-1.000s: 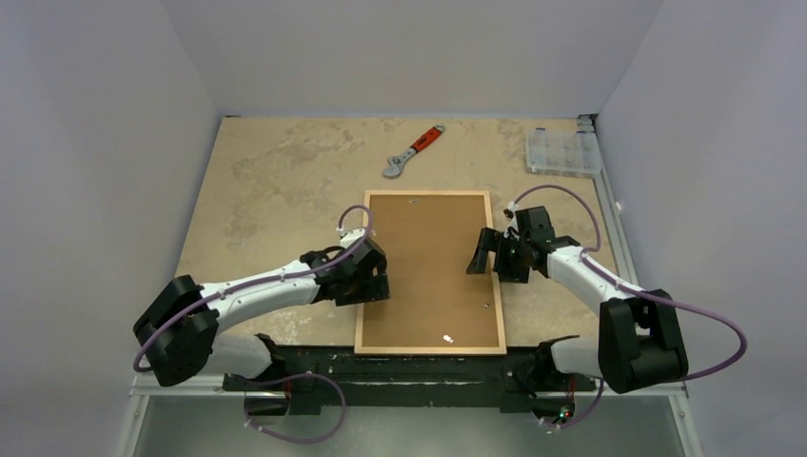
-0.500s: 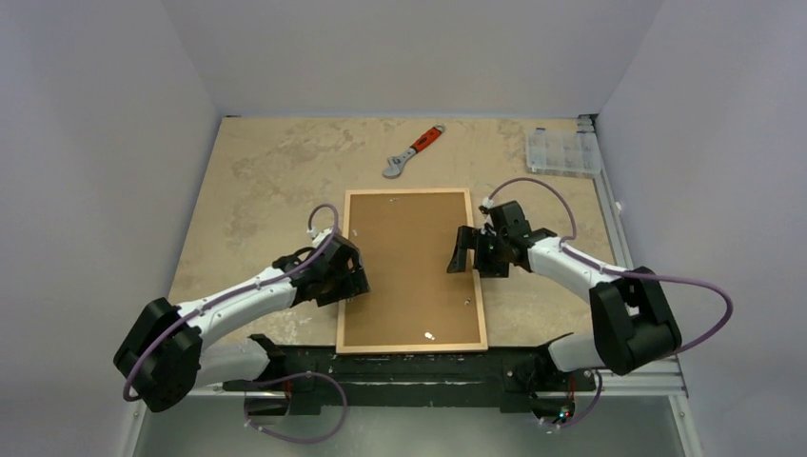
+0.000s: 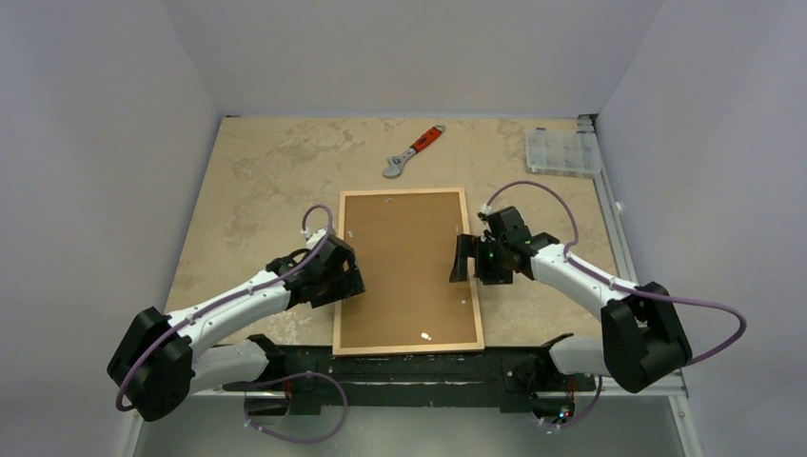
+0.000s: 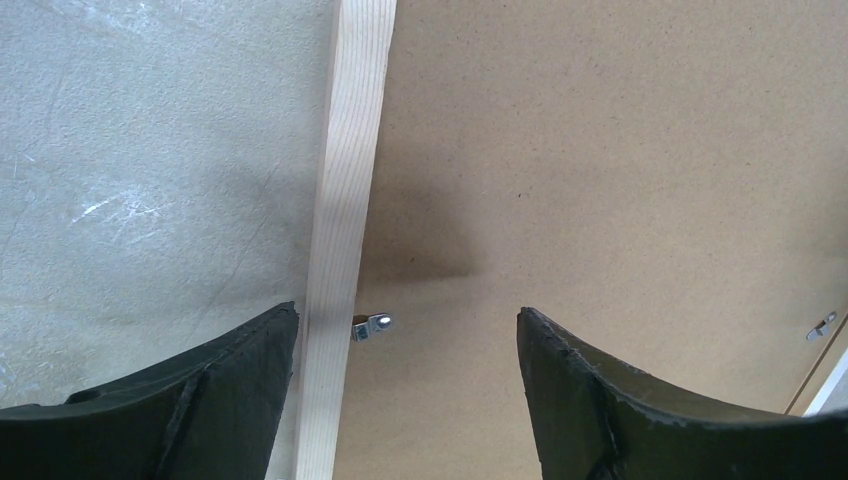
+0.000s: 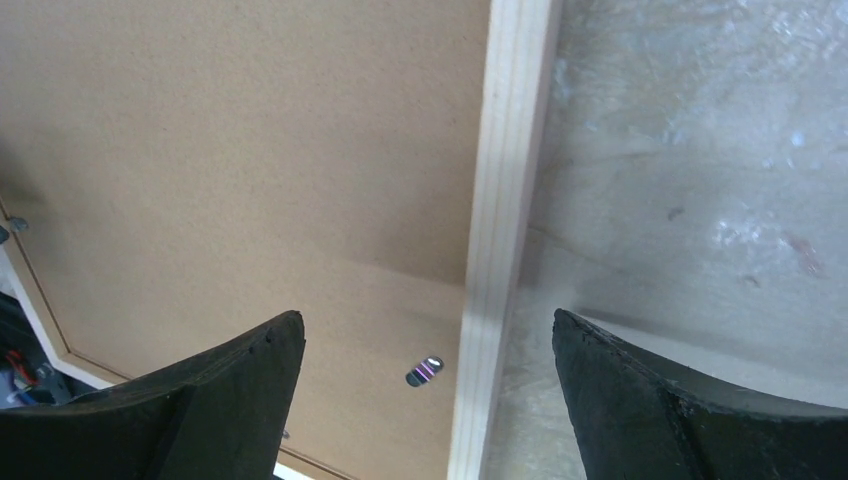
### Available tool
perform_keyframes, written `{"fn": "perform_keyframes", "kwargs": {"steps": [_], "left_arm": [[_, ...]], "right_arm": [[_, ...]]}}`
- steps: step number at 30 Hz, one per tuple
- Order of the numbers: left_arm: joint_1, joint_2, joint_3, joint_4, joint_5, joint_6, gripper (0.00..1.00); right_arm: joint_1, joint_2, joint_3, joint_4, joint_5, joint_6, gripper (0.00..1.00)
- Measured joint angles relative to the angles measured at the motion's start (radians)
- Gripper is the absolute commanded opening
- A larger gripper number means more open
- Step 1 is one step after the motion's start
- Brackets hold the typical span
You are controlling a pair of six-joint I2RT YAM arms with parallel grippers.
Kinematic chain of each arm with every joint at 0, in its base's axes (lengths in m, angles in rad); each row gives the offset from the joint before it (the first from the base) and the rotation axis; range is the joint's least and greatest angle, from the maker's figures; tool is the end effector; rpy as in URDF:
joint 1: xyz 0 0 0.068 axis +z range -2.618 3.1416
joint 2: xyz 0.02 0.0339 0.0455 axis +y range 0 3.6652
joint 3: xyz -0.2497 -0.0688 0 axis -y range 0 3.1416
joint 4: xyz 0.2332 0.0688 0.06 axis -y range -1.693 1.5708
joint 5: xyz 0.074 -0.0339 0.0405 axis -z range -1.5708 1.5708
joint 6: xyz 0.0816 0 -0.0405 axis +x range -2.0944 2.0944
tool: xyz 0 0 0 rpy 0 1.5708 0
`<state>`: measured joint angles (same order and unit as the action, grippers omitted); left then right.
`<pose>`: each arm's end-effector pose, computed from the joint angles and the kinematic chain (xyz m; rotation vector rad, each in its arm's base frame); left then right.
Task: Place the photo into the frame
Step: Install the photo frame at the center of the board.
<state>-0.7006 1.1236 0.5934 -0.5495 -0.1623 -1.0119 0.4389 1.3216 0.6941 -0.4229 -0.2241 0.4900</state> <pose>0.1739 -0.1294 0.1362 -0.4688 2.6357 -0.3640 0.2265 0.1264 0.1339 -0.0119 2.7145 0.5965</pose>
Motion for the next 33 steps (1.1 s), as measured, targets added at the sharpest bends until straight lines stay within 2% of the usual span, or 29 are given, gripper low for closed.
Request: {"fn": "perform_keyframes", "kwargs": {"steps": [8,19,26,28,31,33], "left_arm": [[0.0,0.005,0.0,-0.005,-0.003,0.0,0.78],[0.0,0.023,0.0,-0.003,-0.002,0.0,0.78],[0.0,0.024,0.0,0.006,-0.003,0.0,0.78],[0.0,0.024,0.0,0.006,-0.003,0.0,0.77],[0.0,0.025,0.0,0.006,-0.003,0.001,0.78],[0.0,0.026,0.0,0.003,-0.008,0.001,0.78]], "right_arm": [[0.034,-0.04,-0.047,-0.053,0.051,-0.002,0.82],[0.124,-0.021,-0.042,-0.086,0.13,0.013,0.53],[0.185,0.031,0.003,-0.117,0.204,0.015,0.47],[0.207,0.043,0.019,-0.13,0.228,0.016,0.4],[0.227,0.052,0.035,-0.154,0.262,0.021,0.18],[0.234,0.052,0.042,-0.169,0.278,0.029,0.08]]}}
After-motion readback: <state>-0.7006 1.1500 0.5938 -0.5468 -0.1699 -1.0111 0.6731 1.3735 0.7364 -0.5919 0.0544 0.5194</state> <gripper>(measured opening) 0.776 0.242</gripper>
